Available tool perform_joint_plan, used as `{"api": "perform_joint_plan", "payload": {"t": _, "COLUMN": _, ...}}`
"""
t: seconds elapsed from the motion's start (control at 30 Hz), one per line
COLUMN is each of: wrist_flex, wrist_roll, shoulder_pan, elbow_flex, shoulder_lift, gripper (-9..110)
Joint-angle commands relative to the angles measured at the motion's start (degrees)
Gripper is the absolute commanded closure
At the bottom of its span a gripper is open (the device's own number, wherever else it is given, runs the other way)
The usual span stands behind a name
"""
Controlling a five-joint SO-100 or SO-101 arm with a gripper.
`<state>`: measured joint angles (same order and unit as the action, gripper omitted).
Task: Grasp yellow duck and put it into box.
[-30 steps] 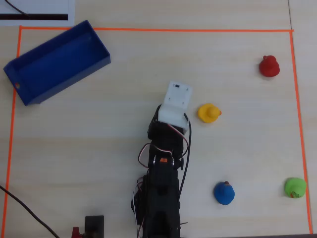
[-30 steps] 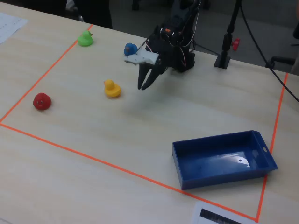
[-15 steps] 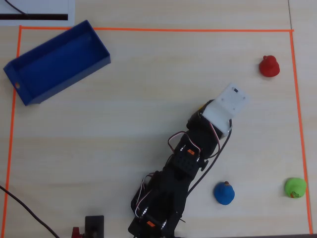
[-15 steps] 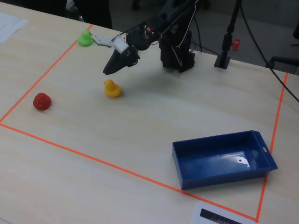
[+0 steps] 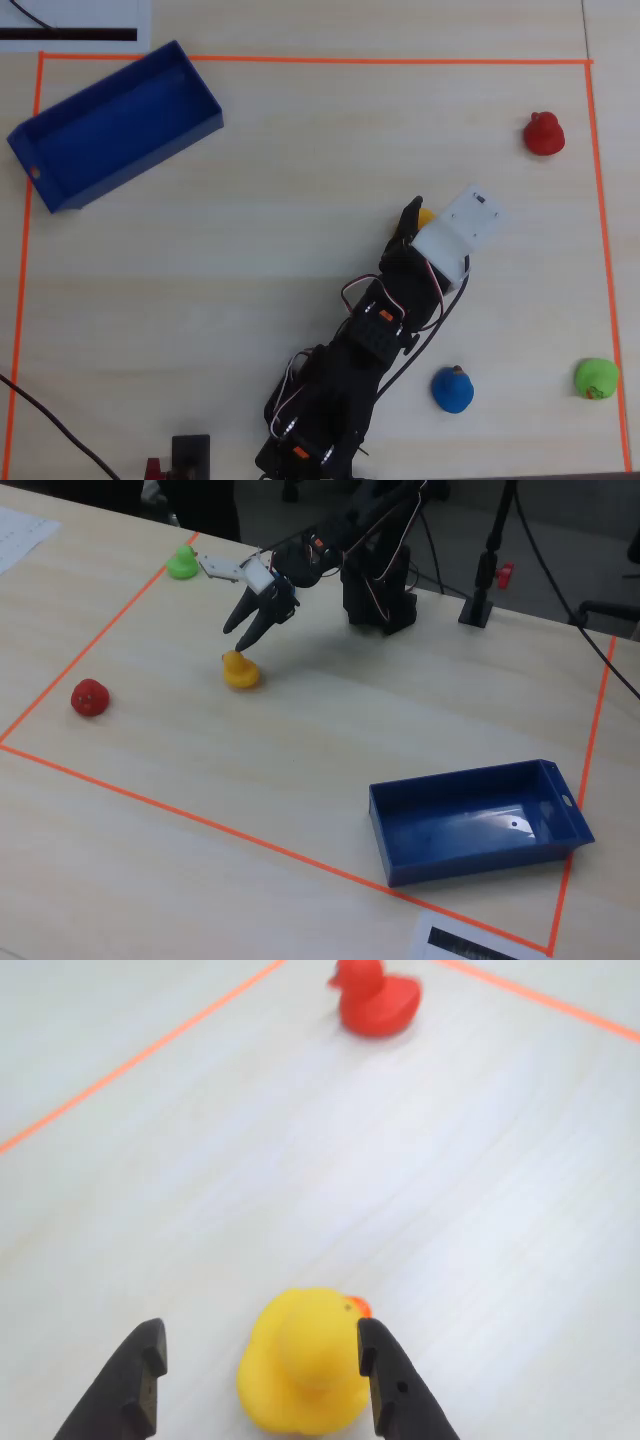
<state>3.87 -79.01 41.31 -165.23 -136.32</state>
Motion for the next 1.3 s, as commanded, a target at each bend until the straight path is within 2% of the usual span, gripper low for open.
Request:
{"api": "perform_joint_plan", "payload": {"t": 0.0, "wrist_flex": 2.5, "wrist_roll": -0.4, "shoulder_pan": -1.1, "elbow_flex": 1.8, "shoulder_lift": 4.0, "gripper": 76}}
{"api": "perform_joint_plan", "payload": {"t": 0.77, "wrist_flex": 4.3, "wrist_roll": -0.1, "shoulder_pan": 3.2, "elbow_flex": 20.2, "shoulder_lift": 32.5, "gripper": 77}}
{"api": "perform_joint_plan", "payload": {"t": 1.1, "wrist_flex": 3.9, "wrist_roll": -1.1, "shoulder_pan": 4.2, "elbow_flex": 21.2, "shoulder_lift": 33.4, "gripper": 78}}
{"api": "perform_joint_plan", "payload": {"t": 1.27, "wrist_flex": 4.2, "wrist_roll": -3.6, "shoulder_pan": 4.7, "elbow_flex": 16.4, "shoulder_lift": 29.5, "gripper": 78}}
